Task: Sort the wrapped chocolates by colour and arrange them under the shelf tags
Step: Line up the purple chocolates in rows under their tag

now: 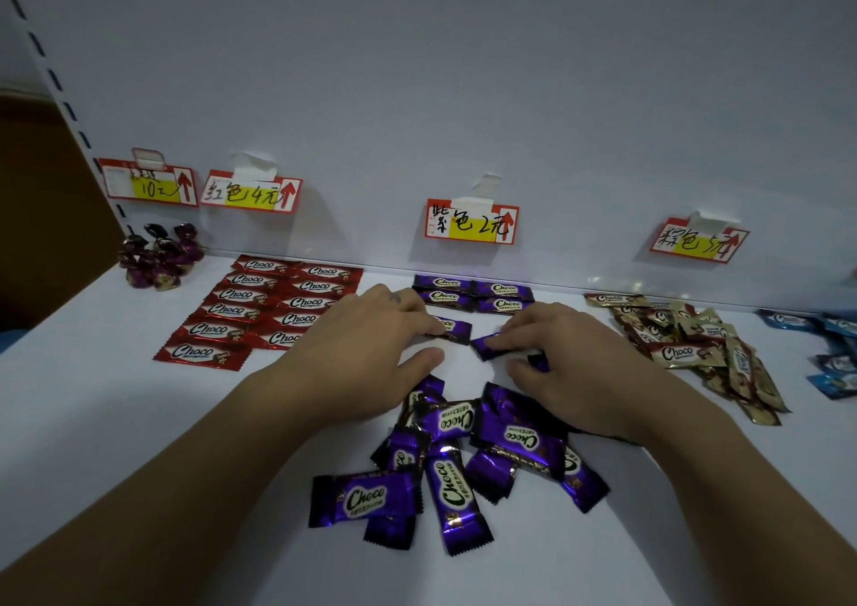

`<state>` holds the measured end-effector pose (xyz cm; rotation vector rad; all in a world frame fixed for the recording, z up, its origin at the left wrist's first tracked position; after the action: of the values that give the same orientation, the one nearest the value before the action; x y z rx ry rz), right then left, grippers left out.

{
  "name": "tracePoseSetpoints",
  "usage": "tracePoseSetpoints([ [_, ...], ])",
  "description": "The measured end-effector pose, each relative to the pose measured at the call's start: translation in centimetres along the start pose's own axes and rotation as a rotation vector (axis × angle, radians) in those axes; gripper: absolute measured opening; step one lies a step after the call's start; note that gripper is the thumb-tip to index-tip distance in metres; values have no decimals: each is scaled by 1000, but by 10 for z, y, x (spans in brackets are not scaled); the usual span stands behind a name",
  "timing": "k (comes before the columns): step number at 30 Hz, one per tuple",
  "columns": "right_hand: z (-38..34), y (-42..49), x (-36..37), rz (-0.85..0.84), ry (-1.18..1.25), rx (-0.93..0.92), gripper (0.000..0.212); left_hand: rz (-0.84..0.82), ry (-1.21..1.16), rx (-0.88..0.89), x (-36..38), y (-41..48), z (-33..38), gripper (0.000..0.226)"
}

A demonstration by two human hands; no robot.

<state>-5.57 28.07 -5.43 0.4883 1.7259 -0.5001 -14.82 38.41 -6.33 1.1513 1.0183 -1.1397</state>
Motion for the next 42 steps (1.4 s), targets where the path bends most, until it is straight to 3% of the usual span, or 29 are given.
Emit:
tracePoseSetpoints([
  [11, -2, 4, 4, 74, -91, 64, 59, 51, 11, -35, 1, 5, -3, 43],
  [16, -2, 2, -2, 93, -78, 57, 49, 62, 4, -41, 0, 6, -4, 43],
  [29, 4, 5, 1, 82, -66, 55, 54, 46, 4, -38, 0, 7, -2, 45],
  [35, 14, -10, -38, 172, 85, 32, 32, 168, -60, 5, -25, -2, 3, 34],
  [38, 13, -21, -42, 40, 161, 33, 30, -27, -159, 63, -18, -7, 12, 32],
  [42, -8, -25, -10, -189, 73, -24, 56, -300, -240, 78, 2, -18, 13, 40],
])
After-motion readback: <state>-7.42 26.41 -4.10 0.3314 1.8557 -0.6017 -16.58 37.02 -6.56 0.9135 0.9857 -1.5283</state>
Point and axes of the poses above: each hand's wrist, its own y-axis towards the middle knuckle, its own x-axis out of the palm, z = x × y, the point moved 9 cm from there along y, towards the middle knuckle, and after that the axes turned 14 degrees about x, right-handed, at the moved point
